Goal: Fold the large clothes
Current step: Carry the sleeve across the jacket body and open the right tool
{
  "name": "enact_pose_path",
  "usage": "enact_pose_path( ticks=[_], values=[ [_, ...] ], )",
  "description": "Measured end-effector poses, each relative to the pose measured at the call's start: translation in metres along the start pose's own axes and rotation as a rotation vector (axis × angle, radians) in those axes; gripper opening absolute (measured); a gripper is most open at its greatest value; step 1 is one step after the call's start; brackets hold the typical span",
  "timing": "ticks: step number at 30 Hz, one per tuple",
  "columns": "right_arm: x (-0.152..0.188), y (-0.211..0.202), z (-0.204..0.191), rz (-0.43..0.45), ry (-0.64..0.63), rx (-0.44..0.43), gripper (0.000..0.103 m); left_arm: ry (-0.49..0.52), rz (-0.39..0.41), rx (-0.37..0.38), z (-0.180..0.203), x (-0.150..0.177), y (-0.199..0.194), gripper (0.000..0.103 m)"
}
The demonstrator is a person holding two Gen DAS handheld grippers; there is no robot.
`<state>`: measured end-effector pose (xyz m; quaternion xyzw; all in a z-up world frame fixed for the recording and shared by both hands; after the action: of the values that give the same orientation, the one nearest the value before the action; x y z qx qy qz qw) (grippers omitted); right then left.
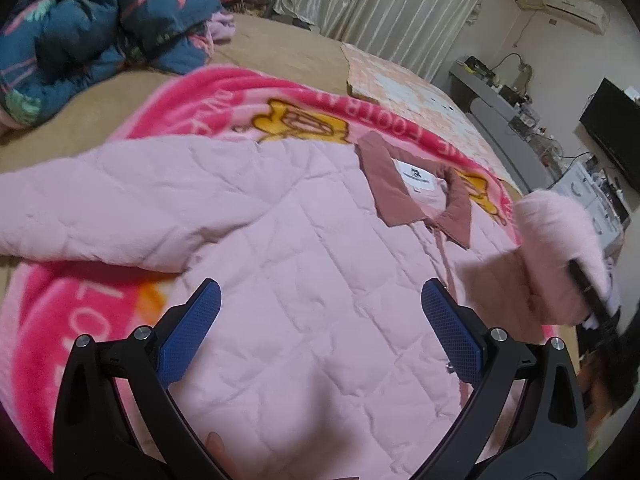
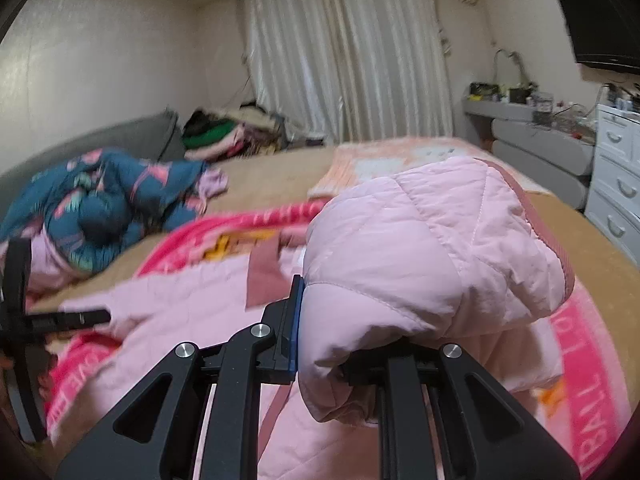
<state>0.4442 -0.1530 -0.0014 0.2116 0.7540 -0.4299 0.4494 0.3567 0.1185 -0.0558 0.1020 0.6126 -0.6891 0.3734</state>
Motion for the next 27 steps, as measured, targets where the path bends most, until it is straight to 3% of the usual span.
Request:
enact_pose_path(
  ticks=[3,6,9,10,11,14,17,19,20,22,23,27],
  values=[
    [0.025,0.026,-0.015,-0.083,-0.019,-0.026,0.014,0.012,-0.017,0.005,0.005,0.006,0.008,0.094],
    [0.05,0.045,-0.018,-0.176,0.054,-0.07,0.016,0.023,-0.044,0.008,0.009,0.015,0.015,0.094],
    [0.07,0.053,-0.011,-0.242,0.173,-0.081,0.029,0.029,-0.063,0.021,0.013,0.02,0.019,0.094],
    [0.072,0.05,-0.009,-0.251,0.221,-0.072,0.04,0.033,-0.067,0.021,0.014,0.021,0.02,0.094],
    [0.072,0.047,-0.008,-0.248,0.256,-0.065,0.052,0.037,-0.067,0.019,0.015,0.022,0.02,0.094],
    [0.067,0.029,0.0,-0.2,0.369,-0.023,0.068,0.063,-0.094,0.009,0.021,0.029,0.027,0.094],
    [0.057,0.002,0.021,-0.081,0.455,0.06,0.081,0.066,-0.177,0.043,0.032,0.049,0.042,0.094],
    [0.05,0.001,0.026,-0.048,0.432,0.066,0.077,0.06,-0.234,0.079,0.039,0.063,0.048,0.094],
    [0.049,0.003,0.028,-0.048,0.424,0.051,0.057,0.055,-0.251,0.1,0.041,0.066,0.049,0.094],
    [0.043,0.008,0.022,-0.045,0.379,-0.016,0.034,0.028,-0.26,0.145,0.044,0.063,0.046,0.094],
    [0.04,0.009,0.019,-0.042,0.354,-0.042,0.03,0.001,-0.244,0.169,0.041,0.056,0.041,0.094],
    [0.031,0.012,-0.007,-0.021,0.238,-0.118,0.028,-0.078,-0.176,0.221,0.029,0.031,0.021,0.094]
  ],
)
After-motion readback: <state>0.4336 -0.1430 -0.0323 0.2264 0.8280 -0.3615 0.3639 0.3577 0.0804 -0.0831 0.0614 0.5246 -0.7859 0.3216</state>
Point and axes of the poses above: each gripper's, at about its wrist camera, not at the fingertips, and y roughly the way its jaws point, z to its right, x to its underside, the point moved 9 cm from there along y, roughly the way its jaws point, and after that the axes turned 9 degrees about -x, right-handed, at the moved point
